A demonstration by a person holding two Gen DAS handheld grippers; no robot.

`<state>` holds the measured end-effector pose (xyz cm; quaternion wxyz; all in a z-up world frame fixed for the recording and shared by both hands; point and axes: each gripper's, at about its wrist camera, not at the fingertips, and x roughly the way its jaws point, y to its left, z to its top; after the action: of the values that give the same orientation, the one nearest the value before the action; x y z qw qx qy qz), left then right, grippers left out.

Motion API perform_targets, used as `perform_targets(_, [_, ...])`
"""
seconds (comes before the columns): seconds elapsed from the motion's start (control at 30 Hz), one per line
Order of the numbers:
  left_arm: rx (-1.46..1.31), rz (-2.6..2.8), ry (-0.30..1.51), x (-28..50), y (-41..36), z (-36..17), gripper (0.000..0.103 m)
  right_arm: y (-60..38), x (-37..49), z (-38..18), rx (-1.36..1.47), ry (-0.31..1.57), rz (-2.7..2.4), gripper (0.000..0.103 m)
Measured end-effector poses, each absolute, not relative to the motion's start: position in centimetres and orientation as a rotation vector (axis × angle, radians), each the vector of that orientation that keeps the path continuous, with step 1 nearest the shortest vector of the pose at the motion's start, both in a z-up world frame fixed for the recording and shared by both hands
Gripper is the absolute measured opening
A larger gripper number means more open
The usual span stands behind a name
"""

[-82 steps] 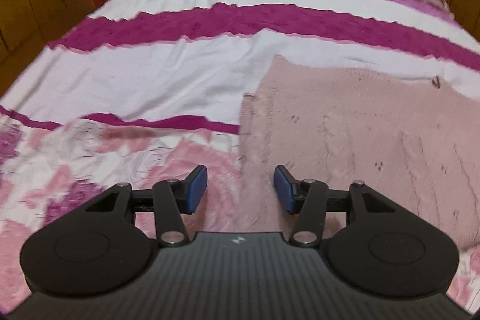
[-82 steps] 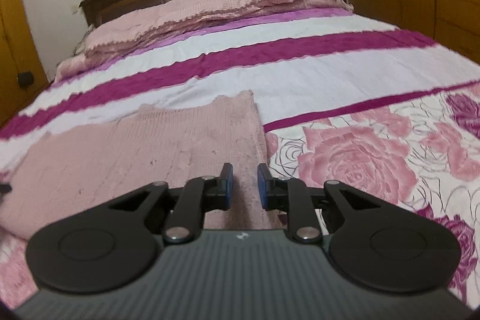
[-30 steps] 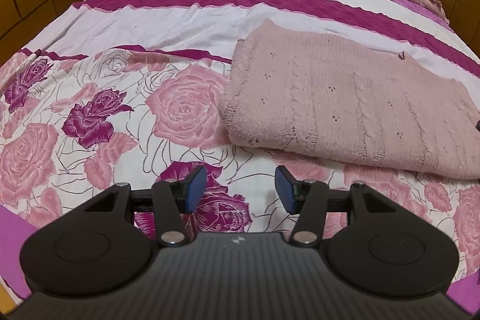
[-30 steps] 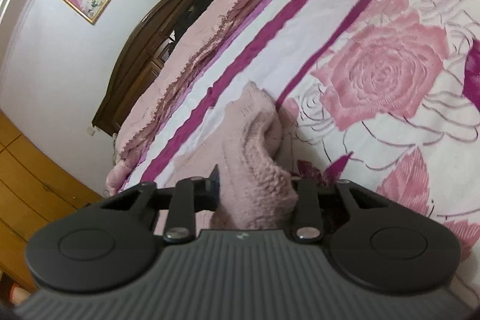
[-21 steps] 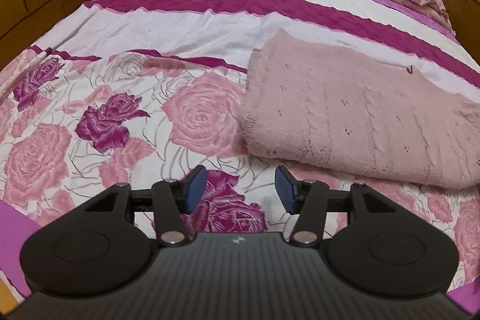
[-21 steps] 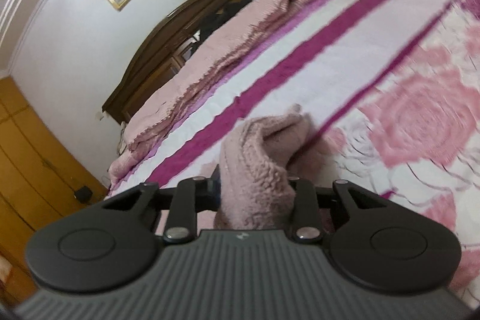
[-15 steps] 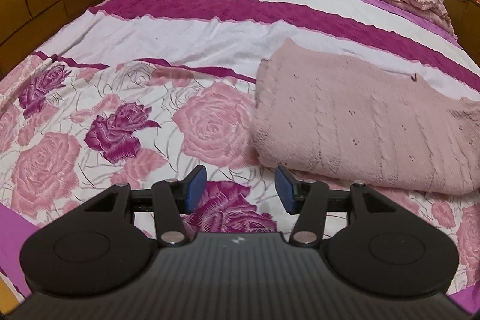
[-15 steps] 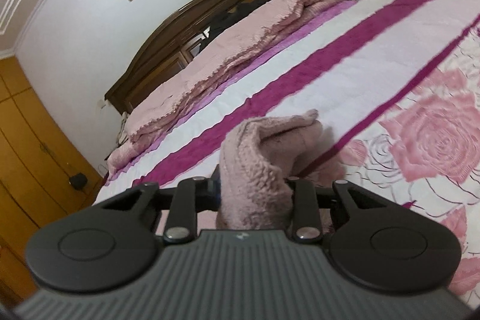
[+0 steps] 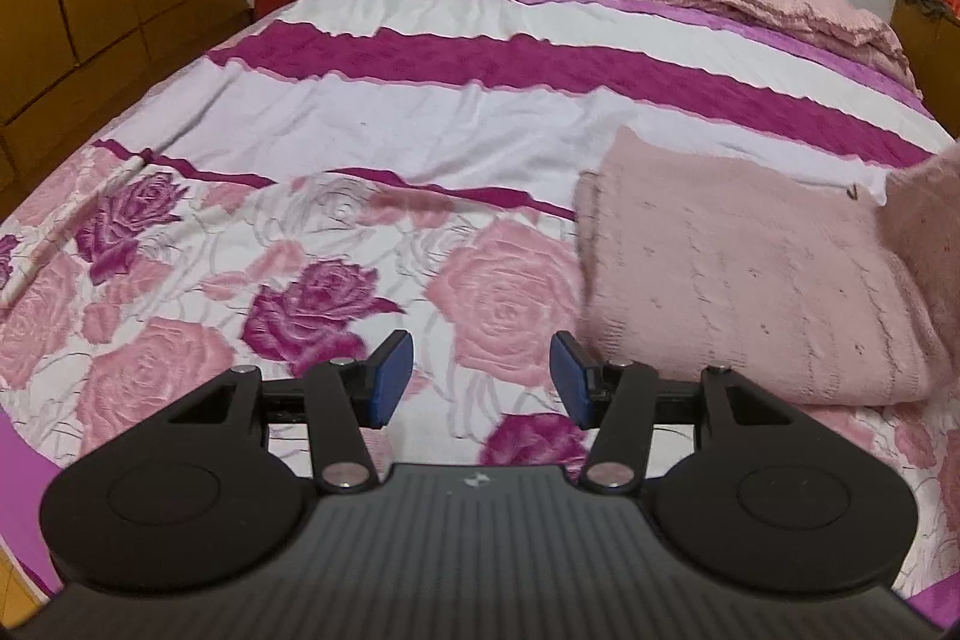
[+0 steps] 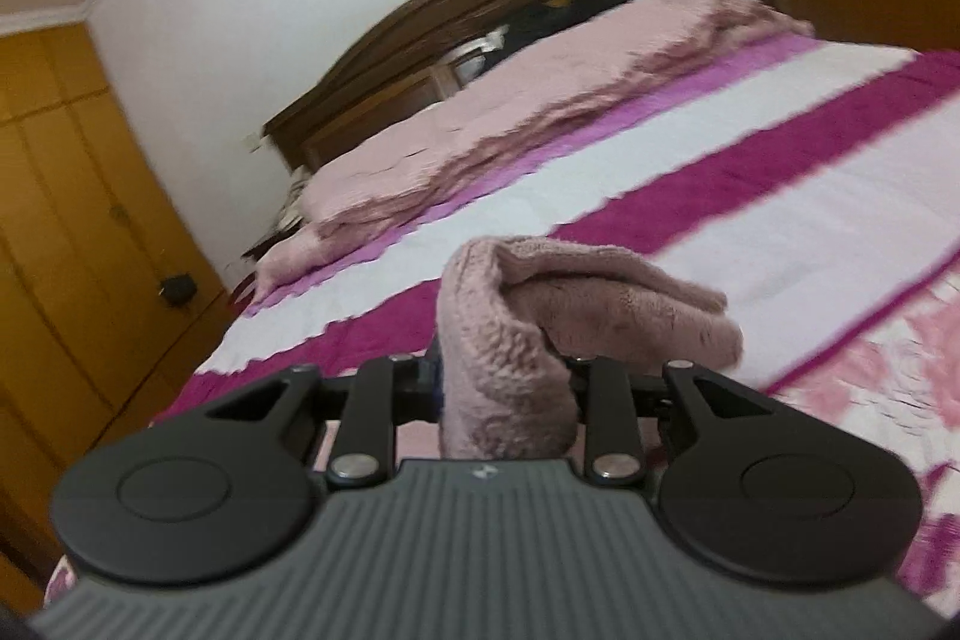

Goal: Fold small clothes

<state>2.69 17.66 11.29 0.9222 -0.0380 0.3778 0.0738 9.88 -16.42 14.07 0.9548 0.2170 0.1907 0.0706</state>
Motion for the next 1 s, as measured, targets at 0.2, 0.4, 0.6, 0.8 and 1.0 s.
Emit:
perform_targets(0.2, [-0.127, 0.191, 0.774, 2.1, 20.1, 10.8, 0.059, -7.1, 11.5, 13.7, 0.198, 0.414, 0.26, 0.029])
perform_targets(0.4, [-0.163, 0.209, 0.795, 1.5, 21.7, 9.7, 0.059, 1.2, 13.7, 5.2, -0.103, 0.598, 0.317, 0.03])
perform_targets(0.6, [-0.165, 0.198, 0.785, 1.3, 23.1, 9.2, 0.059, 1.7, 13.9, 5.6, -0.096, 0.565, 0.305, 0.03])
perform_targets(0.8, [-0.199, 0.2, 0.761, 1.0, 24.7, 9.4, 0.059, 3.8, 12.4, 8.6, -0.162, 0.432, 0.299, 0.029])
perform_targets(1.0, [-0.214, 0.215, 0.768, 1.0, 25.5, 9.1, 0.059, 8.2, 11.3, 4.3, -0.331, 0.499, 0.399, 0.035])
